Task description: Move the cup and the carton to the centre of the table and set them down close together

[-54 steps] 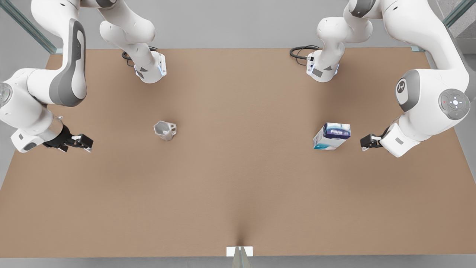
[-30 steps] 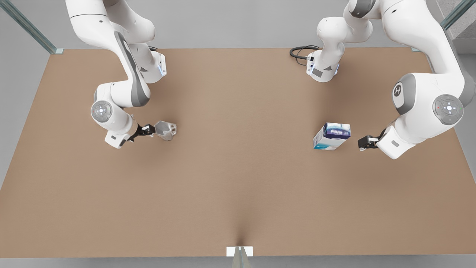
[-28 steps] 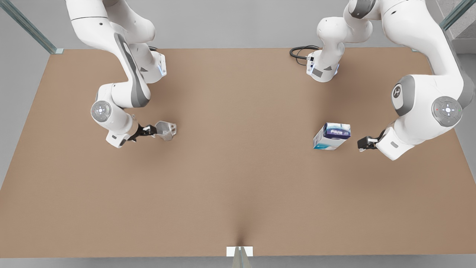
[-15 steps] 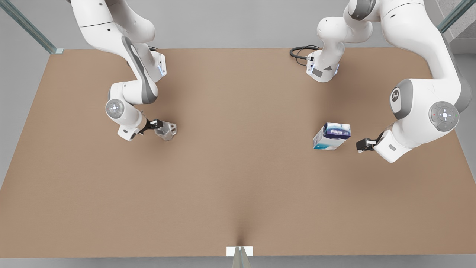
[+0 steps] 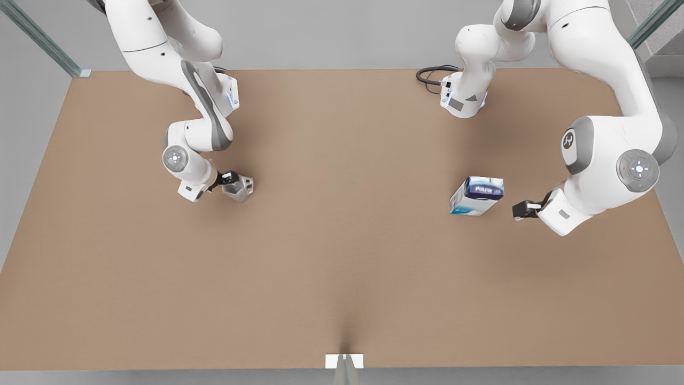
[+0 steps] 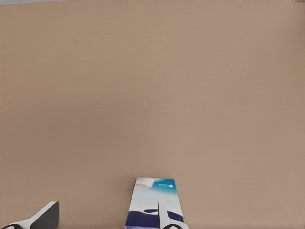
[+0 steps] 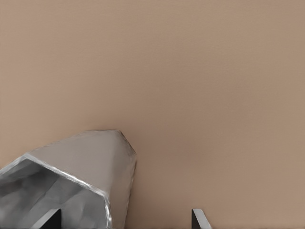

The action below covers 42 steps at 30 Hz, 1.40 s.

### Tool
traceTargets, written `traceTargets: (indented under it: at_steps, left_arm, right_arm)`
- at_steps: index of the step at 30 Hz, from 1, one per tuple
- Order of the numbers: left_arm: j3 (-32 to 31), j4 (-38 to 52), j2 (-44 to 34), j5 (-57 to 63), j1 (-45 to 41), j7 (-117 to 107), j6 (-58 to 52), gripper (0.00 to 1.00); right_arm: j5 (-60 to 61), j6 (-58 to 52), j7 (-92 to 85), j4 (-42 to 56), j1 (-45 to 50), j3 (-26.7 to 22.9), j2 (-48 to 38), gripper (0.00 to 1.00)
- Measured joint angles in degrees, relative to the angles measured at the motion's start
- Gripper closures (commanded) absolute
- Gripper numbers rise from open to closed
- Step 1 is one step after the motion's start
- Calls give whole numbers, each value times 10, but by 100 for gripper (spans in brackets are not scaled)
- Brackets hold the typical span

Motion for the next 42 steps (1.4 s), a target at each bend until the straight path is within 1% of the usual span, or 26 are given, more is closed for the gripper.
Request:
traceTargets:
  at_steps: [1, 2, 3, 4, 5, 26, 27, 28, 31, 34, 37, 40, 42]
  left_arm:
    - [0, 0, 0, 0, 0, 1, -1, 0]
    - [0, 0, 0, 0, 1, 1, 0, 0]
    - [0, 0, 0, 0, 1, 1, 0, 0]
    - [0, 0, 1, 0, 1, 1, 0, 0]
    - [0, 0, 1, 0, 1, 1, 0, 0]
    - [0, 0, 4, 0, 1, 4, -1, 0]
    - [0, 0, 3, 0, 1, 4, -1, 0]
    - [0, 0, 3, 0, 1, 4, -1, 0]
    - [0, 1, 3, 0, 1, 2, -1, 0]
    - [0, 0, 3, 0, 1, 2, -1, 0]
    - [0, 0, 3, 0, 1, 5, -1, 0]
    - [1, 0, 4, 1, 2, 6, 0, 0]
    - [1, 0, 4, 1, 2, 6, 0, 0]
  right_arm:
    - [0, -1, 1, 1, 0, 0, 0, 19]
    - [0, -3, 1, 2, 0, 0, 1, 26]
    - [0, -4, 2, 2, 0, 0, 1, 48]
    - [0, -5, 3, 3, 0, 1, 1, 62]
    - [1, -5, 6, 3, 0, 0, 2, 78]
    - [7, -11, 8, 15, 0, 4, 7, 79]
    - [7, -31, 9, 27, 0, 4, 4, 79]
    - [25, -51, 11, 44, -5, 12, -1, 79]
    - [54, -146, 31, 144, 12, 21, 0, 79]
    - [56, -154, 89, 228, 75, 21, 33, 79]
    - [56, -160, 147, 342, 123, 20, 112, 79]
    - [57, -184, 213, 483, 167, 18, 205, 79]
    - [75, -195, 234, 548, 190, 15, 253, 79]
